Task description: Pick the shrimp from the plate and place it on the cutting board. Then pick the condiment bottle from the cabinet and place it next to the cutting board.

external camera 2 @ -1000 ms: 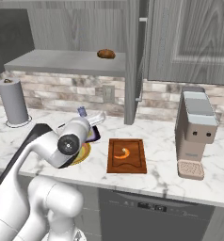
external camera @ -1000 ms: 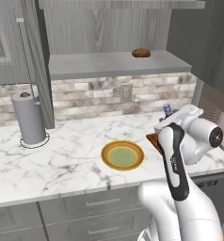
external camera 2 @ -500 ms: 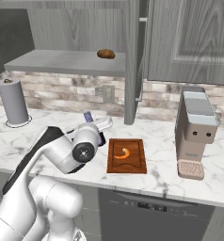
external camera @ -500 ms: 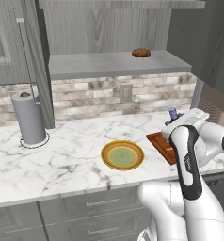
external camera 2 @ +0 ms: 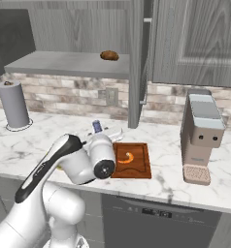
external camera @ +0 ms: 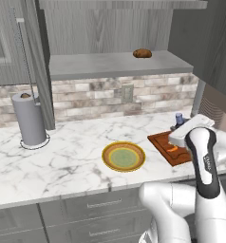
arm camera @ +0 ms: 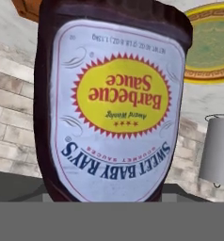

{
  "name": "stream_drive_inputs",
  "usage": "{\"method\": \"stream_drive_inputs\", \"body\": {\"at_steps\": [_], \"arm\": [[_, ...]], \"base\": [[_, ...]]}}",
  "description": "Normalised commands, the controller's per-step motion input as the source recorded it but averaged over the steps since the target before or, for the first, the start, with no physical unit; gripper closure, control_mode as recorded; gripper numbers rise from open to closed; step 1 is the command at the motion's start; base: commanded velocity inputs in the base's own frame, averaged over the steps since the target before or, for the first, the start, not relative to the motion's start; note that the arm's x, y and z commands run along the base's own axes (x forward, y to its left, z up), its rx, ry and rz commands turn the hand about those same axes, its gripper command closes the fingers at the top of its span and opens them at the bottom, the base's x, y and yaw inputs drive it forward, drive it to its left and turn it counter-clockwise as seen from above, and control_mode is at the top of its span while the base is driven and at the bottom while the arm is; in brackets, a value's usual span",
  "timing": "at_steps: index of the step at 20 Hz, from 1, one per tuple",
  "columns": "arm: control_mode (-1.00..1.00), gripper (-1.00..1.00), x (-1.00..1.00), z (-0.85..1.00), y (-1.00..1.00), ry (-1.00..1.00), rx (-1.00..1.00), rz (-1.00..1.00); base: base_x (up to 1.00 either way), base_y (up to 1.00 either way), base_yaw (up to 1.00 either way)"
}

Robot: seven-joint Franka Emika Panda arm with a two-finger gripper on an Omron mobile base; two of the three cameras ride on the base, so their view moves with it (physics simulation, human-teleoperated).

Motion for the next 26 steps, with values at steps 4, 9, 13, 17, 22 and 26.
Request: {"method": "stream_drive_inputs", "body": {"at_steps": [4, 9, 13, 17, 22, 26], "arm": [[-1.00, 1.00, 0.00, 0.00, -0.15, -0.02, 0.07, 0.06], [-1.00, 1.00, 0.00, 0.00, -0.20, 0.00, 0.06, 0.04], [-1.00, 1.00, -0.03, 0.00, -0.23, 0.00, 0.05, 0.03], [-1.00, 1.00, -0.04, 0.00, -0.16, 0.00, 0.04, 0.03], [-1.00, 1.00, -0.10, 0.00, -0.14, -0.01, 0.03, 0.04], [-1.00, 1.00, -0.17, -0.03, -0.06, -0.05, 0.02, 0.06]], "base": [[0.00, 0.00, 0.00], [0.00, 0.00, 0.00], [0.00, 0.00, 0.00], [0.00, 0.00, 0.00], [0.00, 0.00, 0.00], [0.00, 0.00, 0.00]]}}
